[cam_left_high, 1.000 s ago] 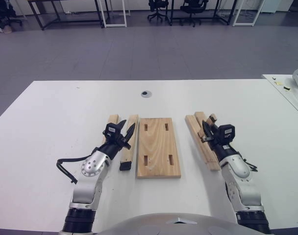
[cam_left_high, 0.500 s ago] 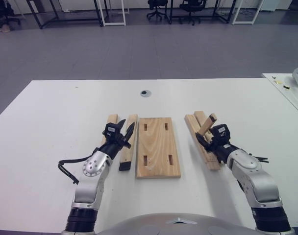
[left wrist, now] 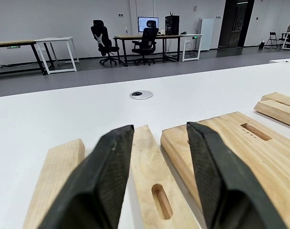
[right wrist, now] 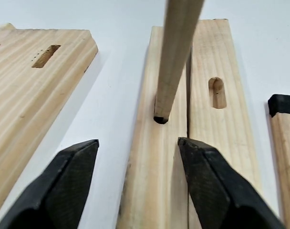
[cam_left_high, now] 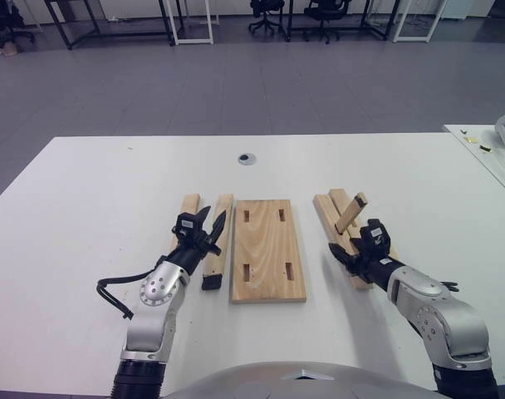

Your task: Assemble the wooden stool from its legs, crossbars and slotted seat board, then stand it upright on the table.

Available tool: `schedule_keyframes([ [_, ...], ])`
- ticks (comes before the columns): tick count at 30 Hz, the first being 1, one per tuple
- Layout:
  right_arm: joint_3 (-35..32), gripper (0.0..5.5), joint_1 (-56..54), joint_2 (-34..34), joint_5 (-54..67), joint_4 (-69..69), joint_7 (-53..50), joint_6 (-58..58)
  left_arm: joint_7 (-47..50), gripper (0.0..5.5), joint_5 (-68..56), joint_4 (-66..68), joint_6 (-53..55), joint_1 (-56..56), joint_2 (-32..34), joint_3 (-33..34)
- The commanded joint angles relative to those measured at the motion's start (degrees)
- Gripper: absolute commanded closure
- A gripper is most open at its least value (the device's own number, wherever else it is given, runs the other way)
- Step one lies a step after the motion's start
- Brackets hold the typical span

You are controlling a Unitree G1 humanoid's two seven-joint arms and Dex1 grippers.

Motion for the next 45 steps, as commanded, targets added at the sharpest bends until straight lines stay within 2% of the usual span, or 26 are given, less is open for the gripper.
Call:
schedule_keyframes([
  [1, -1.9, 2.38, 0.9, 1.5, 0.3, 1.3, -1.8, 2.0, 0.3, 3.46, 0.0, -0.3, 0.0, 0.1, 0.1, 0.2],
  [6, -3.9, 2.38, 1.3, 2.1, 2.4, 4.1, -1.7, 6.7, 0.1, 3.46, 0.0, -0.3, 0.2, -0.2, 0.4, 0.3],
  [12, 1.7, 2.38, 1.7, -2.1, -0.1, 1.0, 0.9, 1.8, 0.4, 3.46, 0.2, -0.3, 0.2, 0.1, 0.1, 0.0],
  [20, 0.7, 2.38, 0.9, -0.4, 0.0, 2.8, -1.0, 3.8, 0.7, 3.46, 0.5, 0.5, -0.5, -0.5, -0.5, -0.3],
  [25, 5.1, 3.34, 1.7, -3.3, -4.9, 3.0, -2.0, 1.7, 0.6, 3.46, 0.6, 0.9, -0.8, -0.7, -0.5, -0.4],
  [28, 7.4, 3.45, 1.6, -5.4, -7.5, 3.1, -1.6, -0.1, 0.4, 3.46, 0.6, 1.2, 0.0, -0.9, -0.2, -0.4],
  [30, 6.6, 3.45, 0.5, -4.9, -7.7, 3.9, -1.6, -1.4, -0.5, 3.46, -0.2, 1.0, 2.1, -1.6, 0.7, -0.2],
  [33, -1.3, 3.45, -7.2, -1.4, -2.4, 7.1, -0.3, -5.8, -5.7, 3.46, -9.5, -1.7, 8.2, -5.0, 3.9, 4.7],
  [36, -8.0, 3.45, -19.2, 0.3, 5.8, 10.5, 3.0, -5.9, -9.3, 3.46, -22.7, 0.1, 17.2, -15.9, 9.4, 14.0],
  [37, -8.9, 3.45, -22.7, 0.8, 8.8, 11.0, 4.5, -4.9, -10.2, 3.46, -26.5, 1.2, 19.9, -20.1, 10.8, 16.1],
  [39, -9.2, 3.45, -28.9, 2.6, 15.1, 10.9, 7.3, -3.2, -12.8, 3.11, -31.7, 3.2, 24.8, -27.8, 12.8, 16.8],
  [42, -9.6, 3.45, -35.3, 5.3, 24.8, 10.9, 10.8, -0.7, -16.0, 2.61, -47.0, 4.3, 38.4, -37.6, 12.9, 17.2],
  [45, -10.1, 3.45, -37.7, 5.8, 30.9, 11.8, 11.8, 1.8, -14.4, 2.11, -58.8, 4.0, 45.4, -43.8, 10.8, 18.1],
])
